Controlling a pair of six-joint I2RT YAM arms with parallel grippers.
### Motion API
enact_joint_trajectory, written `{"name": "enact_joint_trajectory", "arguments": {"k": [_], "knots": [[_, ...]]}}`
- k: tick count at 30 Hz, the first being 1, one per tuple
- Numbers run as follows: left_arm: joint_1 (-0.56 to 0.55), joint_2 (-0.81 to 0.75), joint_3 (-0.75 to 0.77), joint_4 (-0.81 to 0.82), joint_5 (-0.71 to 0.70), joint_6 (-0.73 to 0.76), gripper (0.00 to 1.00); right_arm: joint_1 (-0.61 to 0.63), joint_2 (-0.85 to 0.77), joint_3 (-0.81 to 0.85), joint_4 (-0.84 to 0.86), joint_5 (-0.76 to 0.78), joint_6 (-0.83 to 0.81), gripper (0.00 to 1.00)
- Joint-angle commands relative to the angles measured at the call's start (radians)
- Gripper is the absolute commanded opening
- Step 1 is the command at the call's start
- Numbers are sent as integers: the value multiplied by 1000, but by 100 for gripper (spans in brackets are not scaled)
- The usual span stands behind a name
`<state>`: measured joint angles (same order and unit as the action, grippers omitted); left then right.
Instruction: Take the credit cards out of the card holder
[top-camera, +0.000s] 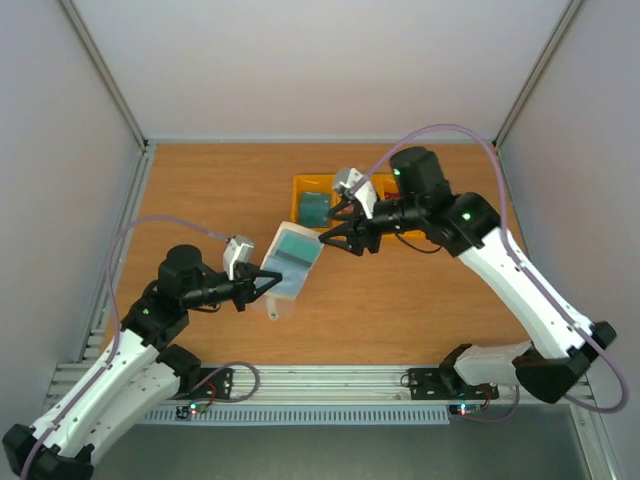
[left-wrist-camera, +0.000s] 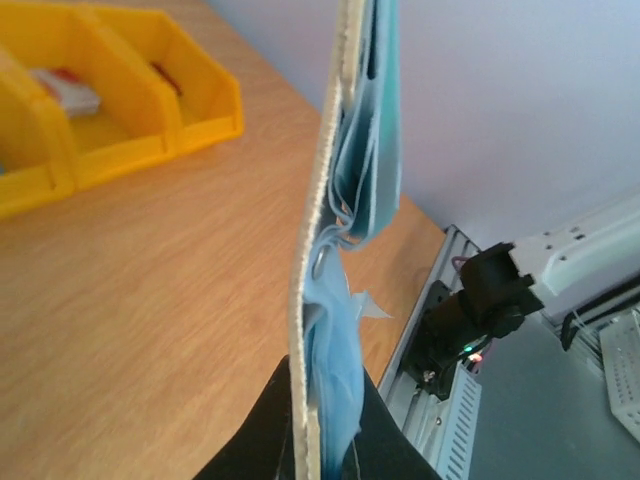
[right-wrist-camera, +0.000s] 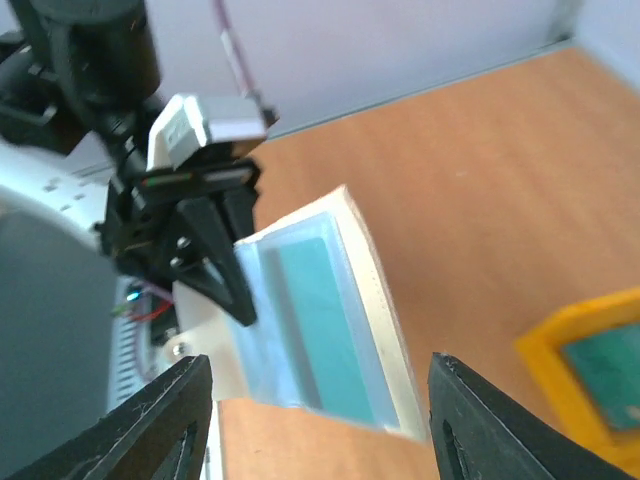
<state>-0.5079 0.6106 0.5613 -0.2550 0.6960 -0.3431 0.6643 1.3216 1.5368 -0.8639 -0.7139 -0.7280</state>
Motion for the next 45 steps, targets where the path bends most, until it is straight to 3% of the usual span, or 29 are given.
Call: {"name": "enact_joint_trajectory", "arguments": {"k": [1, 2, 5, 7, 12, 16, 25, 33, 45], "knots": [[2, -36, -20, -37, -113, -28, 0, -6, -115, 2, 69, 252, 69, 60], [2, -42, -13, -33, -130, 7, 0, -5, -137, -11, 87, 229, 71, 60], [2, -56, 0, -20, -125, 122, 0, -5, -161, -55, 155, -110, 99, 57], [2, -63, 3, -28, -115, 183, 0, 11, -152, -128, 300, -265, 199, 55], [2, -77, 9, -56, -91, 174, 0, 140, -92, -198, 369, -5, 149, 50], [2, -84, 16, -59, -60, 147, 0, 166, -36, -178, 347, 40, 117, 50], [2, -61, 28, -55, -49, 235, 0, 179, -2, -184, 283, 157, 50, 49], [2, -64, 33, -67, -38, 273, 0, 179, 11, -163, 237, 178, -13, 53], [2, -62, 29, -62, -67, 277, 0, 225, 57, -151, 220, -4, -55, 50]]}}
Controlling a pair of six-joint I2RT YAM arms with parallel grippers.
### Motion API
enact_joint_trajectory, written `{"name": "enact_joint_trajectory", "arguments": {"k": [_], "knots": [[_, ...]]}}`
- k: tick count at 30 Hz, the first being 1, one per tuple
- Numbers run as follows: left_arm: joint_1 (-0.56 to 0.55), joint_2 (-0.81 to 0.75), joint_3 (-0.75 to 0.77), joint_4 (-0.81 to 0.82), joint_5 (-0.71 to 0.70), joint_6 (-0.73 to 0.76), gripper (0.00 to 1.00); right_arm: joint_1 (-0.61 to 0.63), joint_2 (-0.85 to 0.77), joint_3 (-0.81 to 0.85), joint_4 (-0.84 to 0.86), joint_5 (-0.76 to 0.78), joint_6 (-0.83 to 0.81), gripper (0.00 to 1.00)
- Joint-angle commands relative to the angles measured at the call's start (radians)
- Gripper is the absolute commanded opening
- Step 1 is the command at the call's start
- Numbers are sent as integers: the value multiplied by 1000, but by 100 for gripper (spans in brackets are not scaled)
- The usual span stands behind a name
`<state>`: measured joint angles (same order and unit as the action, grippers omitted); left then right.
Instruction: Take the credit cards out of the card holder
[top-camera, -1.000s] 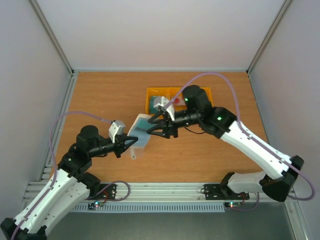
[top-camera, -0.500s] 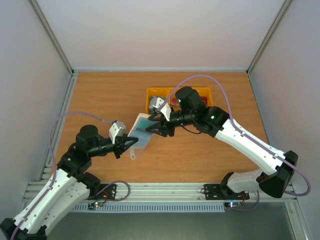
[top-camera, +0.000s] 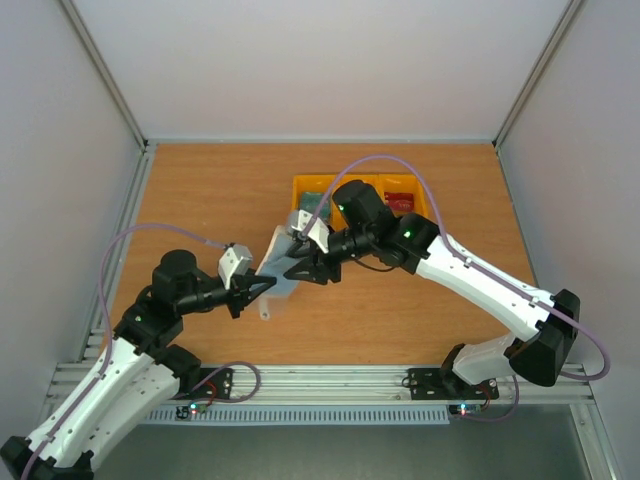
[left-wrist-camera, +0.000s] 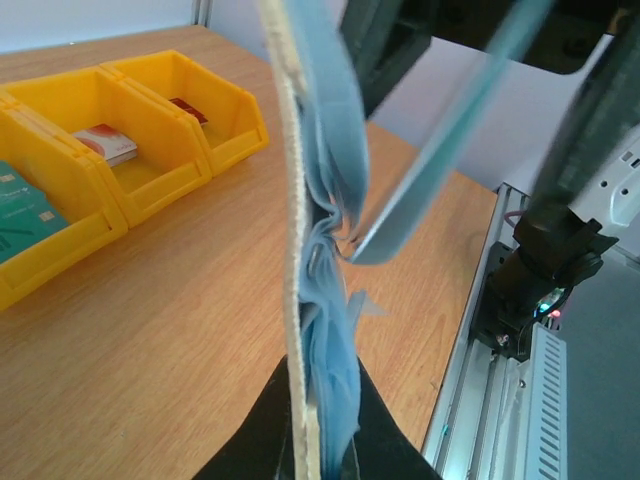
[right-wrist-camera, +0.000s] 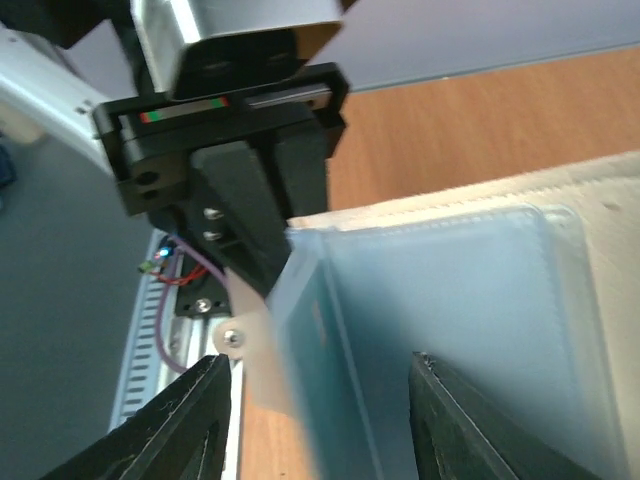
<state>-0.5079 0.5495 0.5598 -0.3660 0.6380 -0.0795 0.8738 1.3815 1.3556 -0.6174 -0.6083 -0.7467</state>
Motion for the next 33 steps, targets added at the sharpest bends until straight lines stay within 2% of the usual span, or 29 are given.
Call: {"name": "enact_joint_trajectory", "arguments": {"k": [1, 5, 12, 18, 22, 24, 27, 33], "knots": [[2, -1, 31, 52, -19, 9, 0, 16, -6, 32, -37, -136, -42, 50], [3, 6, 25, 59, -80, -48, 0, 15, -1, 42, -90, -224, -45, 49], [8, 6, 5, 102, -68, -123, 0, 16, -14, 11, -79, -204, -18, 48], [7, -2, -18, 188, 52, -125, 0, 19, 33, 27, -67, -91, 16, 31], [7, -26, -25, 190, 147, -35, 0, 19, 40, 33, -70, -66, -7, 28], [7, -51, -34, 154, 194, 88, 0, 19, 39, 54, -86, -75, -33, 28], [7, -62, -48, 97, 168, 254, 0, 19, 42, 100, -130, -138, -57, 28], [7, -52, -35, 79, 187, 360, 0, 19, 26, 107, -160, -107, -81, 28]]}}
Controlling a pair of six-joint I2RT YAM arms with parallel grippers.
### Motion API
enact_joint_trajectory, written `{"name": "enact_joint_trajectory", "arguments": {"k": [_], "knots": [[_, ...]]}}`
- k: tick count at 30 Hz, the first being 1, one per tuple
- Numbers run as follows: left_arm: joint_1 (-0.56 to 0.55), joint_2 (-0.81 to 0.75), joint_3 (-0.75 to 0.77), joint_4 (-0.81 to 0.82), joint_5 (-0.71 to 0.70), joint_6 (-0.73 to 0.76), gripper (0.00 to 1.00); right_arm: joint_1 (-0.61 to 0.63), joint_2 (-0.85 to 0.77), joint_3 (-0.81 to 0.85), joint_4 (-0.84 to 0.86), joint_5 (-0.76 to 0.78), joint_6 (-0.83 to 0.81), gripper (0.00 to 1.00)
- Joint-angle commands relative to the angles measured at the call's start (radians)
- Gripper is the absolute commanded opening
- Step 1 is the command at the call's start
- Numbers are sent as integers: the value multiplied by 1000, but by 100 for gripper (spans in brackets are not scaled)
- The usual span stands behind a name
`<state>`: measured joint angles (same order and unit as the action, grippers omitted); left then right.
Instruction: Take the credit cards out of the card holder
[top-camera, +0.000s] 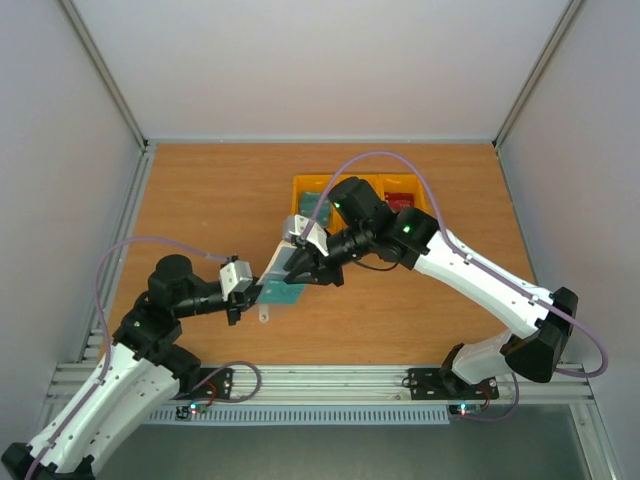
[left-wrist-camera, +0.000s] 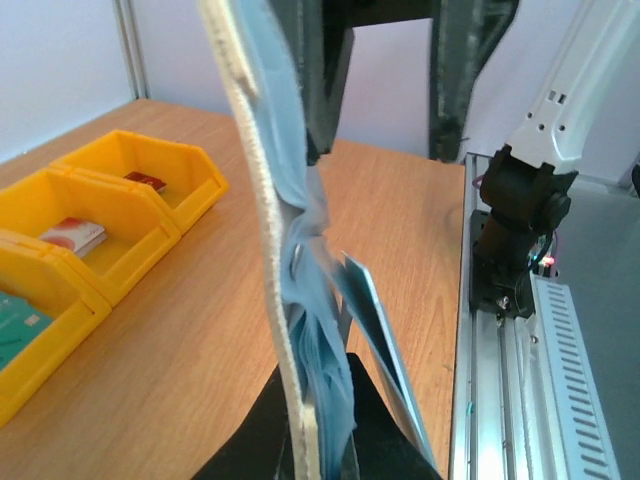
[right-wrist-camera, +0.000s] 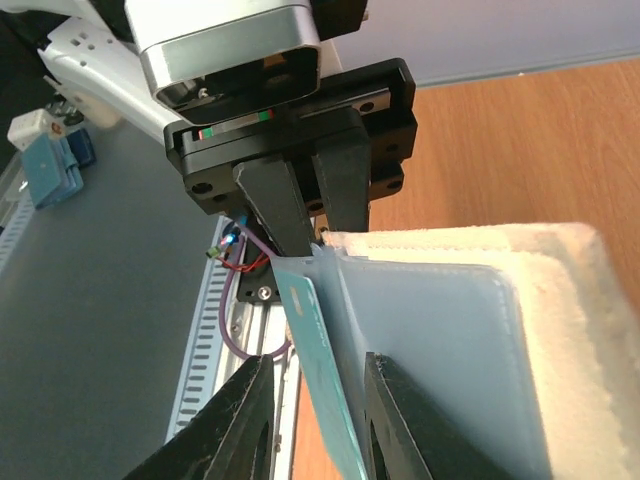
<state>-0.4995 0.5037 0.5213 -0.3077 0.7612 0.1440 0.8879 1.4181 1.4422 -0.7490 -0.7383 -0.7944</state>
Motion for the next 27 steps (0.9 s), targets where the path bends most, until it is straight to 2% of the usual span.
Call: {"name": "enact_joint_trajectory", "arguments": {"k": [1, 10, 19, 23, 27], "knots": [[-2, -5, 5, 27, 71, 132, 0, 6, -4, 18, -30, 33, -30, 26], [-2, -13, -10, 83, 74, 18, 0, 38, 24, 2, -53, -42, -59, 20], [-1, -7, -9, 127, 39, -34, 0, 64, 65, 1, -97, -5, -73, 17], [-1, -2, -11, 145, -4, -99, 0, 74, 62, -9, -106, 16, -72, 18], [-1, -4, -21, 202, 35, -183, 0, 89, 38, -42, -63, 89, -44, 21]]}}
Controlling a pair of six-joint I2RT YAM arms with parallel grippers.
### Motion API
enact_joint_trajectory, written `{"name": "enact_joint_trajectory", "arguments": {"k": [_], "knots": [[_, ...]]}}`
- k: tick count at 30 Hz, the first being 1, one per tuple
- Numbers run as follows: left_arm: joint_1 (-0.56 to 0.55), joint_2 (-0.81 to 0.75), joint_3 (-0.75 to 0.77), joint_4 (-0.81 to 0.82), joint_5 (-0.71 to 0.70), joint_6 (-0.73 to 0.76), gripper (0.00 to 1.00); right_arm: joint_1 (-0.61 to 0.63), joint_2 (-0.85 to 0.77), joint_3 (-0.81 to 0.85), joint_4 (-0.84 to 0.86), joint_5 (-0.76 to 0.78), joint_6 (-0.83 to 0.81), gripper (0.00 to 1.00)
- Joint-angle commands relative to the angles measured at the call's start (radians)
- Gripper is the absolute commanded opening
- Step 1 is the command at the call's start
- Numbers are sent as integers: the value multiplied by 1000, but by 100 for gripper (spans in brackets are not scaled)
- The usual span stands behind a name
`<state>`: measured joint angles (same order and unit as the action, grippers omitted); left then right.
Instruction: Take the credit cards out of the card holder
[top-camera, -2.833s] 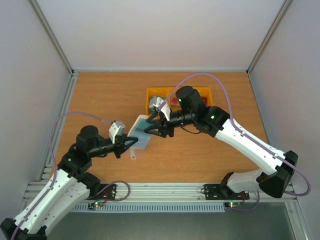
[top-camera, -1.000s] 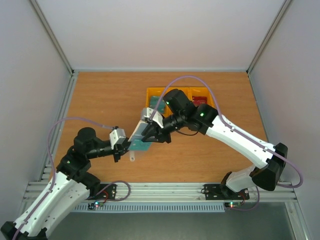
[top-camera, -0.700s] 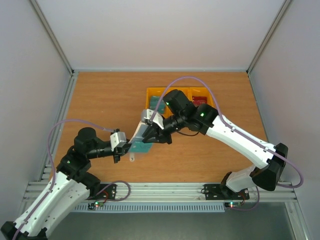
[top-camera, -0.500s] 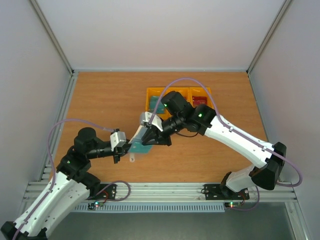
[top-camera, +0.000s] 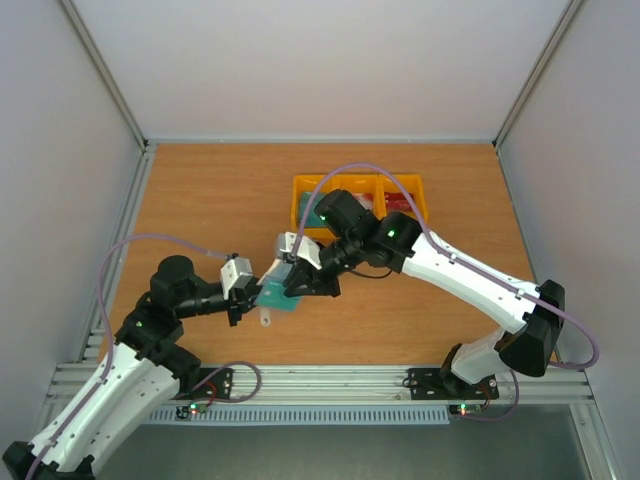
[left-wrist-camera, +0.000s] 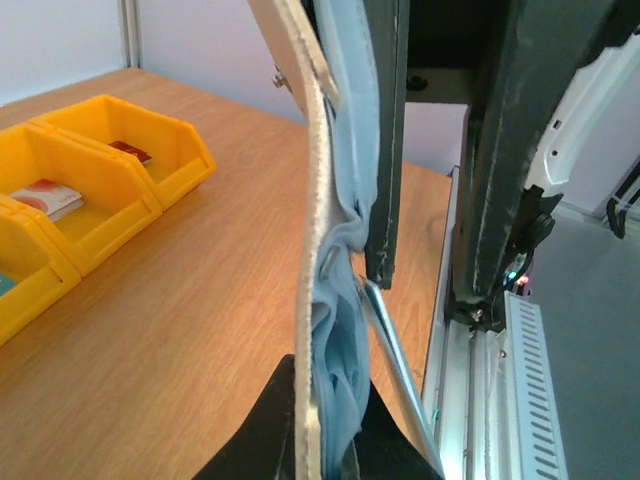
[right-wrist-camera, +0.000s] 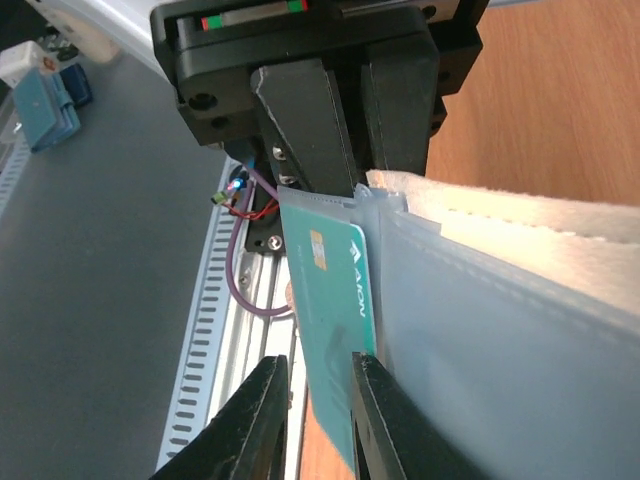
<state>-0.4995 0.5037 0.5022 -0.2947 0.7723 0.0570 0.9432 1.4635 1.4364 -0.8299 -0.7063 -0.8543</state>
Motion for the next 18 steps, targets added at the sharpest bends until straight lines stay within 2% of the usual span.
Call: {"name": "enact_joint_trajectory", "arguments": {"k": [1, 4, 7, 9, 10, 12, 18], "knots": [[-1, -5, -5, 207, 31, -110, 0, 41, -9, -43, 32, 80, 21, 24], [-1, 1, -10, 241, 45, -169, 0, 69, -16, -52, 67, 169, 30, 27], [-1, -3, -20, 257, 88, -195, 0, 72, -38, -71, 119, 171, 33, 29], [-2, -12, -23, 237, 88, -169, 0, 72, -50, -74, 131, 143, 29, 32], [-2, -17, -23, 221, 80, -148, 0, 72, -52, -71, 130, 136, 32, 39], [-2, -23, -18, 189, 67, -95, 0, 72, -55, -69, 130, 148, 44, 45], [-2, -44, -7, 175, 99, 20, 0, 74, -133, -150, 243, 312, 99, 44]]}}
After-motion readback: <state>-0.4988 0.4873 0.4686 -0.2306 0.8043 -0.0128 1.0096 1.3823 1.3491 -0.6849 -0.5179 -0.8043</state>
